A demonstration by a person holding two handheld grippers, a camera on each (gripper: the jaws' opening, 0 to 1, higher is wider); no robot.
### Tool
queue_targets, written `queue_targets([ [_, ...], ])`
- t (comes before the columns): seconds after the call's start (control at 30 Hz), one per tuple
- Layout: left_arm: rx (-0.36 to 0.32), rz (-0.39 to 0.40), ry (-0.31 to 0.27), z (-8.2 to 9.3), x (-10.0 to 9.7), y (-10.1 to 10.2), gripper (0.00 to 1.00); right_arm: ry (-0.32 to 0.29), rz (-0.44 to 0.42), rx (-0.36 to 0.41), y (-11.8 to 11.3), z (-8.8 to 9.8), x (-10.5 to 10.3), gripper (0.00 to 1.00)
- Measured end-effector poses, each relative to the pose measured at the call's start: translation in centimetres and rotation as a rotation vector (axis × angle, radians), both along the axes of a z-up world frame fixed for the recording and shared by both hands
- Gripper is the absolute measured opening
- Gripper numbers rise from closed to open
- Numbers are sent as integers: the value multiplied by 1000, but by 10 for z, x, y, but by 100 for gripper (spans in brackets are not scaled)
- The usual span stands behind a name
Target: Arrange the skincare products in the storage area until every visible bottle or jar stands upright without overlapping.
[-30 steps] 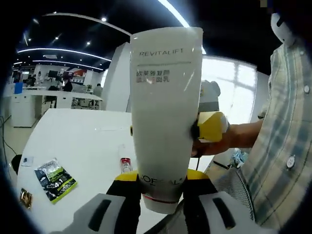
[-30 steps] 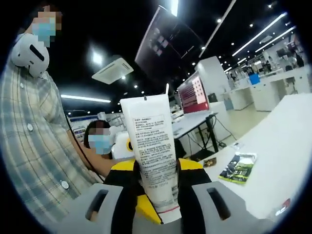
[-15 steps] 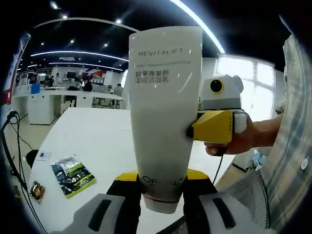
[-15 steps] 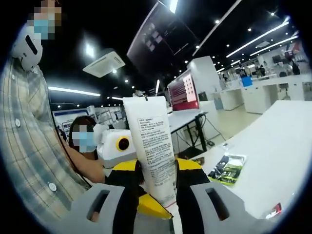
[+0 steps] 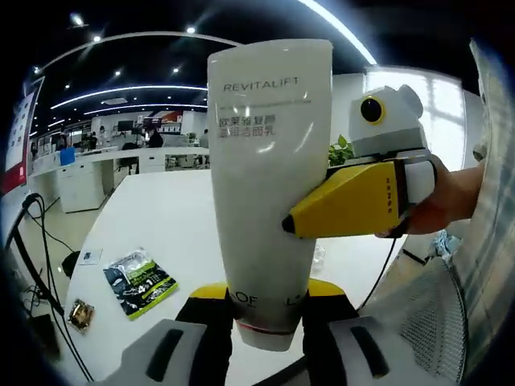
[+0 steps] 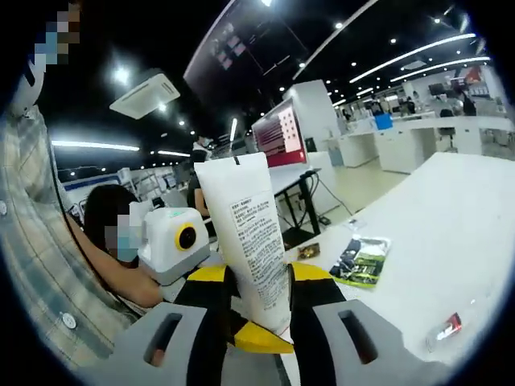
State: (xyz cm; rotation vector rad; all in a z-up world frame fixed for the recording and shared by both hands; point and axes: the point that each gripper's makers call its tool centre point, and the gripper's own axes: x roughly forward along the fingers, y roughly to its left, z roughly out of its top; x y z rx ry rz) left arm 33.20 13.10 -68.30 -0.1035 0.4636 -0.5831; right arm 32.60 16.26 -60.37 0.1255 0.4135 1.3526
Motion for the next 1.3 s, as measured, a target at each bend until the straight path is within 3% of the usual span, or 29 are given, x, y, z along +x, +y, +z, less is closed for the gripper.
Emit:
queue_targets([
  [0.13, 4, 17, 9, -2, 1, 3, 33, -16, -39, -50, 4, -2, 2, 24],
  [0.23, 44, 26, 15, -7, 1, 5, 33, -52, -68, -101, 5, -5, 6, 23],
  [0.37, 132, 11, 1, -14, -1, 5, 33, -40, -118, -61, 9, 6, 12, 22],
  [0.67, 97, 28, -10, -8, 3, 8, 34, -54, -127, -76, 5, 5, 16, 18],
  [0.73, 21, 24, 12, -4, 3, 4, 34, -54, -110, -77, 5, 7, 19, 12],
  [0.77, -33, 7, -5, 3, 4, 0, 34, -99, -58, -97, 3, 8, 20, 11],
  [0.8, -31, 14, 0, 3, 3, 2, 34, -58, -84, -90, 3, 9, 24, 11],
  [0.83, -32, 14, -34, 7, 4, 4, 34, -52, -52, -79, 3, 11, 22, 11],
  [0.93, -107, -1, -32, 15, 3, -1, 36, -80, -1, -84, 3, 13, 19, 11],
  [1.03, -138, -19, -36, 20, 1, -2, 36, -92, 65, -72, 2, 14, 13, 11],
  [1.1, -191, -56, -26, 25, -3, -9, 36, -103, 144, -64, -1, 14, 5, 11],
  [1.2, -233, -122, -72, 36, -9, -20, 36, -123, 293, -21, -6, 20, -18, 11],
  [1.23, -252, -136, -57, 37, -12, -23, 36, -140, 331, -18, -7, 20, -24, 11],
  [1.3, -238, -185, -70, 38, -18, -29, 36, -118, 370, -16, -10, 20, -30, 11],
])
